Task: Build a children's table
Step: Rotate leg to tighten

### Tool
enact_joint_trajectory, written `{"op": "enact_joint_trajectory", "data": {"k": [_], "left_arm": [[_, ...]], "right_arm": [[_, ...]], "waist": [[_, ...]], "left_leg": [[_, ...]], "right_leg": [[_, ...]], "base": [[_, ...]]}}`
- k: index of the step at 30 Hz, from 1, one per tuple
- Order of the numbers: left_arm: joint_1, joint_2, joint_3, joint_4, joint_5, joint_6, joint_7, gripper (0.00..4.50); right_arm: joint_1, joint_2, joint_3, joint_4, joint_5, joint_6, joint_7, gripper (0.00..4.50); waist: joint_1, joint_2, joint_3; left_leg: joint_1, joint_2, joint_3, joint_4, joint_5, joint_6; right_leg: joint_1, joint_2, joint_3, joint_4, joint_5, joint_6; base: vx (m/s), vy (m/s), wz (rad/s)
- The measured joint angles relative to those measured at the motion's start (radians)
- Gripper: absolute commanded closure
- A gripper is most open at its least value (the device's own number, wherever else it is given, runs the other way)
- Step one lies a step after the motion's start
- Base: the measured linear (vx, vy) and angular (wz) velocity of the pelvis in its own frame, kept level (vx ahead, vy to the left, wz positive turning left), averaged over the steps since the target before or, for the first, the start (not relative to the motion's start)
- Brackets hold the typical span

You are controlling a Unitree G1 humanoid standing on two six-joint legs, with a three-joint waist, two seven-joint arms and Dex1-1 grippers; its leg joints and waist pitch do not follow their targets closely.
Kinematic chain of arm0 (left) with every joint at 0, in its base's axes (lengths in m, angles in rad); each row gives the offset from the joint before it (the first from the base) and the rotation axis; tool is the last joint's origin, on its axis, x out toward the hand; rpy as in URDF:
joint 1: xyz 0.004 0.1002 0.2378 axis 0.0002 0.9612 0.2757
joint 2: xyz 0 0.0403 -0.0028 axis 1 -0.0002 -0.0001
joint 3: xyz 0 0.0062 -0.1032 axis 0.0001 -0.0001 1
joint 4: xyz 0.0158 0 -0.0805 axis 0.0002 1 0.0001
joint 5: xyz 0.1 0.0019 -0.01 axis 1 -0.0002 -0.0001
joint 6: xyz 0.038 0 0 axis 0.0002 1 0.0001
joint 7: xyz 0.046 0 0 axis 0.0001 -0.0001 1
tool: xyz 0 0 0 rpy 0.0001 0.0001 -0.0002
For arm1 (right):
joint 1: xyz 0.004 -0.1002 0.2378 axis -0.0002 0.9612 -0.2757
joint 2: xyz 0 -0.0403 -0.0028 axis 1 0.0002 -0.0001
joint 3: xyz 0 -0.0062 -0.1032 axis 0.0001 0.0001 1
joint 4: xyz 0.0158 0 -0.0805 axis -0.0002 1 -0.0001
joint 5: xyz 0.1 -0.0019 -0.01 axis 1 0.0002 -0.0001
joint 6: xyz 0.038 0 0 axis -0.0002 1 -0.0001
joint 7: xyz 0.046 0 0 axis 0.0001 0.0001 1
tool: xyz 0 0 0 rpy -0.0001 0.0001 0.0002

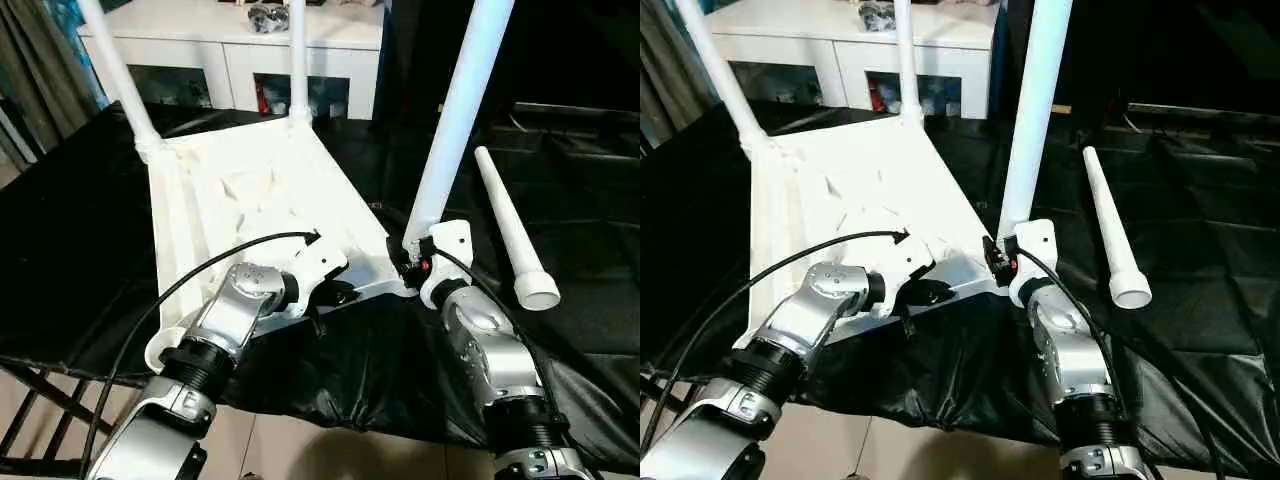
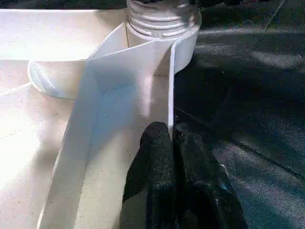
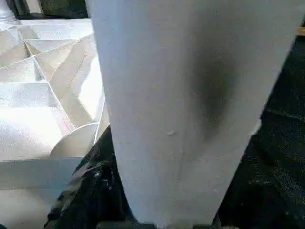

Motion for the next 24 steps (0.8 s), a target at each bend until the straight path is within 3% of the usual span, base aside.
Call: {"op": "enact_joint_trajectory", "data": {"k": [5, 8, 13, 16, 20, 24], "left_arm": [[0.005, 0.003, -0.001, -0.015, 0.001, 0.003, 0.003, 4.50], [0.011, 0.001, -0.013, -0.032, 0.001, 0.003, 0.011, 4.50], [0.019, 0.000, -0.024, -0.053, -0.001, 0.005, 0.009, 4.50], [0.024, -0.009, -0.041, -0.060, -0.003, -0.006, 0.000, 4.50], [0.025, -0.005, -0.040, -0.063, -0.002, -0.012, 0.010, 4.50], [0.029, -0.016, -0.038, -0.056, -0.001, -0.029, 0.054, 4.50]], "right_arm": [[0.000, -0.007, -0.001, 0.001, 0.011, -0.011, 0.036, 1.32], [0.019, -0.071, 0.011, -0.035, 0.038, 0.007, 0.142, 1.14], [0.101, -0.178, 0.009, -0.159, 0.107, 0.050, 0.288, 1.14], [0.205, -0.294, -0.011, -0.288, 0.162, 0.070, 0.393, 1.14], [0.295, -0.363, -0.025, -0.394, 0.209, 0.084, 0.513, 1.14], [0.372, -0.405, -0.022, -0.495, 0.264, 0.152, 0.567, 1.14]], "waist": [[-0.001, 0.001, 0.000], [0.003, 0.001, 0.001], [0.011, 0.004, 0.001], [0.034, 0.009, 0.001], [0.028, 0.015, 0.001], [0.027, 0.017, 0.003]], "left_leg": [[0.000, 0.000, 0.000, -0.001, 0.000, 0.000], [-0.002, 0.000, 0.000, -0.001, 0.000, 0.000], [-0.004, -0.001, 0.000, -0.004, -0.001, 0.002], [-0.007, -0.001, 0.000, -0.003, -0.002, 0.004], [-0.008, 0.000, 0.000, -0.002, -0.002, 0.005], [-0.008, 0.000, 0.000, -0.002, -0.002, 0.005]], "right_leg": [[-0.001, 0.000, 0.000, 0.000, 0.000, 0.000], [-0.002, 0.000, 0.001, 0.000, 0.000, 0.000], [-0.002, 0.000, 0.002, 0.000, 0.002, -0.002], [-0.002, 0.000, 0.003, 0.000, -0.001, 0.001], [-0.003, 0.000, 0.003, 0.000, -0.001, 0.002], [-0.003, 0.000, 0.003, 0.000, -0.004, 0.007]], "base": [[0.000, 0.000, 0.00], [0.000, 0.000, 0.00], [0.000, 0.000, 0.00], [0.000, 0.000, 0.00], [0.000, 0.000, 0.00], [0.000, 0.000, 0.00]]}}
